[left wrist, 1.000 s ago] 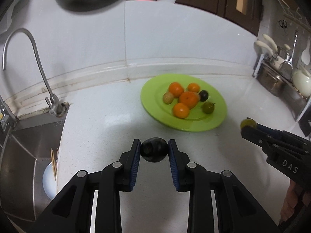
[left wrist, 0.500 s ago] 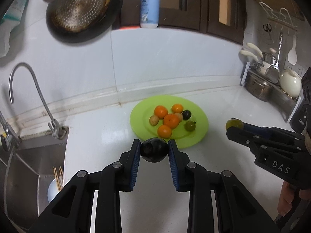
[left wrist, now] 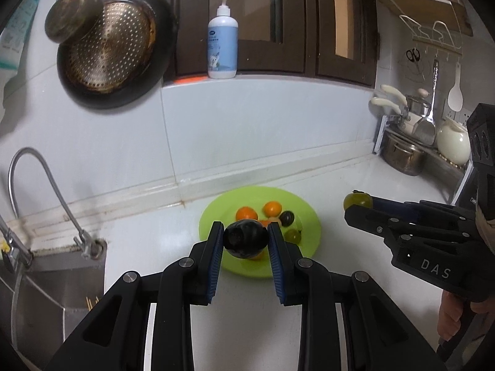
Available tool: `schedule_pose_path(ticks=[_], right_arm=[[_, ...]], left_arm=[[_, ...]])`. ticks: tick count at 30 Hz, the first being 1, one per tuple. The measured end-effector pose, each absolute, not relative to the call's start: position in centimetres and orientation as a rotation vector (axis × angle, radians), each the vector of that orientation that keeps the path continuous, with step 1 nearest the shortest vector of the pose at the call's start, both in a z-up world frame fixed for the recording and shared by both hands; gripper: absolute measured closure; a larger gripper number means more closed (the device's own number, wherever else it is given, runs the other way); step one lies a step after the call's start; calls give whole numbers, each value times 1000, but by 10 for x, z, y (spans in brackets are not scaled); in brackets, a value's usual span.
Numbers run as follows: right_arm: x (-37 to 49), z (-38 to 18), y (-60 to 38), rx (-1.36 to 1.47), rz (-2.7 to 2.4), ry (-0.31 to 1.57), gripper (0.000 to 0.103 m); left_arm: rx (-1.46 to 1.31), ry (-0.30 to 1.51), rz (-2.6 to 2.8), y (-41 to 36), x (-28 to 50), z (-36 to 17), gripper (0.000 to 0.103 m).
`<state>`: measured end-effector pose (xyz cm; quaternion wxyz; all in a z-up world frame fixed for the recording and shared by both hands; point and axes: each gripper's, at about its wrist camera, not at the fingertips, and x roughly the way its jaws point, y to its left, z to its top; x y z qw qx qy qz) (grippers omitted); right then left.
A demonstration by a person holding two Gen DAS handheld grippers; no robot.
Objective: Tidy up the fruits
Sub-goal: 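Carry plum and tomato onto the green plate and open both tools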
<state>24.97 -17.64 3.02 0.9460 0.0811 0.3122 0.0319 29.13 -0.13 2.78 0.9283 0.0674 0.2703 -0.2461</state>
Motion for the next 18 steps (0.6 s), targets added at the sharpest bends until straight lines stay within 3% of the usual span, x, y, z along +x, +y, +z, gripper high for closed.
schedule_pose_path(ticks=[18], right_arm=[[316,39,-189,153,73,636,72]], left_arm=[[129,588,-531,-26,362,25,74]])
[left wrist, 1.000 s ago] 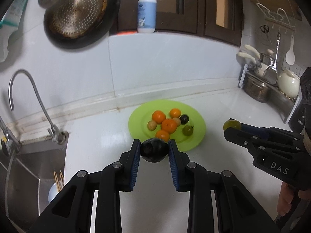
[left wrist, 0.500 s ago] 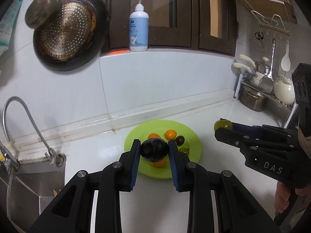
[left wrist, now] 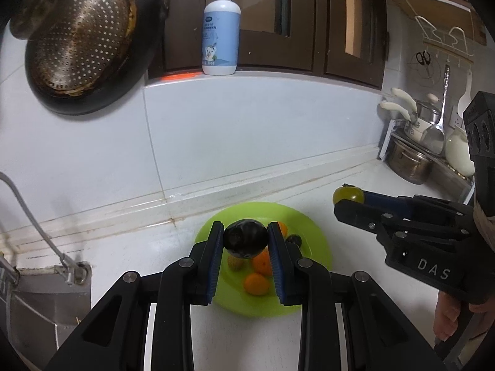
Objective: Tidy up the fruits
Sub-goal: 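Carry plum and tomato onto the green plate and open both tools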
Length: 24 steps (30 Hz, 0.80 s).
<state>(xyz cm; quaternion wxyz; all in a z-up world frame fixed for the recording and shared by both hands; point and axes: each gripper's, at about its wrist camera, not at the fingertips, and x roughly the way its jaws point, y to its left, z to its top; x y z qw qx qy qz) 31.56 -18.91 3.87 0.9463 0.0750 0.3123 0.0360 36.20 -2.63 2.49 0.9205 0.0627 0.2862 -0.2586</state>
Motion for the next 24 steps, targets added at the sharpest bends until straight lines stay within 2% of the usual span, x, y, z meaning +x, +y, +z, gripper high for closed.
schedule_pose_path(ticks=[24], right_arm=[[439,-39,-196,142,174,791,72]], left_arm=[[169,757,-514,-47,453,-57,74]])
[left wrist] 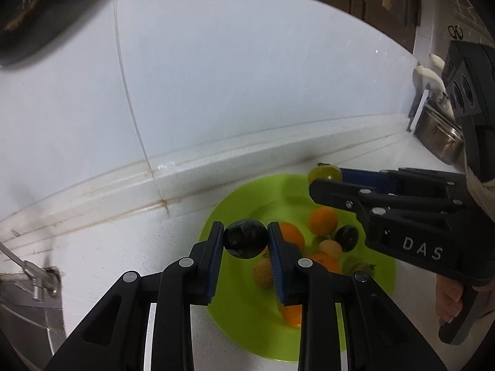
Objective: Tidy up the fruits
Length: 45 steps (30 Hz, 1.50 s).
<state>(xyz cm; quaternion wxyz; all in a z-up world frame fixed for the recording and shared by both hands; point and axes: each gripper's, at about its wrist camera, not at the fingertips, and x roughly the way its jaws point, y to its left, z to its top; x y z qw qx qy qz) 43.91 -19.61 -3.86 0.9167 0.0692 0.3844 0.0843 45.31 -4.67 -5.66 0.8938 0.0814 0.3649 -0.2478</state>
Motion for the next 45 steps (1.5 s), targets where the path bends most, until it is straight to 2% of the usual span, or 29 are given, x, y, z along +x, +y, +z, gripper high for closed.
schedule_pose_path(ticks=[16,18,19,20,28,32,35,37,38,41,45], right_arm=[[467,-70,-191,136,177,860,71],[467,-70,-192,134,167,864,63],[466,-70,-193,131,162,859,57],[465,-69,-194,127,157,854,55],[442,-55,-197,104,108,818,55],[427,-48,-200,119,93,806,55],[413,-40,-199,130,86,787,55],[401,-33,-199,133,75,771,55],[396,-31,-199,137,73,764,55],[377,-20,-200,148,54,736,43],[352,-8,-200,143,36,711,41]], left_arm=[[159,821,-570,-52,473,-85,72],[162,814,-564,-51,470,-84,62],[162,812,-563,-51,470,-84,62],[163,810,-558,-51,468,-82,61],[180,789,-508,-45,449,-68,57],[185,768,-451,-39,432,-53,49],[168,745,-408,-33,418,-38,38],[166,719,-385,-28,408,-29,35],[173,704,-363,-25,401,-23,29],[170,672,-324,-22,386,-11,18],[134,633,-287,-11,363,4,12]])
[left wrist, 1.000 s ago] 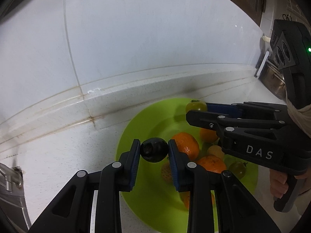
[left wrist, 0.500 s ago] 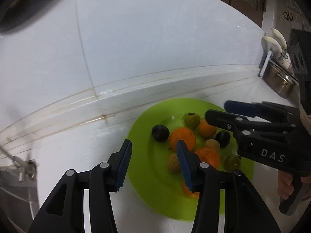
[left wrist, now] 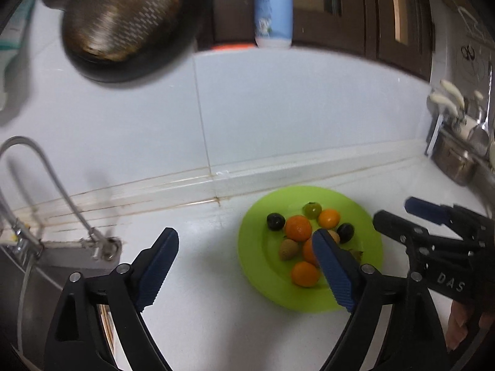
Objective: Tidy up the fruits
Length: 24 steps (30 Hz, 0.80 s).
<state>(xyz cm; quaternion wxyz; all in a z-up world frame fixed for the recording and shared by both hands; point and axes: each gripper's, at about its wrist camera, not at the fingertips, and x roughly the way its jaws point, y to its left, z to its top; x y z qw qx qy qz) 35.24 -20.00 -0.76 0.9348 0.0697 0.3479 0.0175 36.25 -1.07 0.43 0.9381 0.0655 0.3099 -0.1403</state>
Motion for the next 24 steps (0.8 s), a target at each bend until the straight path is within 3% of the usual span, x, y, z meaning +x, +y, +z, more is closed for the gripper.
schedule_pose_path(ticks=[8,24], right_arm=[[290,18,-203,115,15,656,28],[154,51,-205,71,43,609,27]], left_arm=[[123,551,-244,-8,296,23,5],[93,505,-229,-4,159,45,0]])
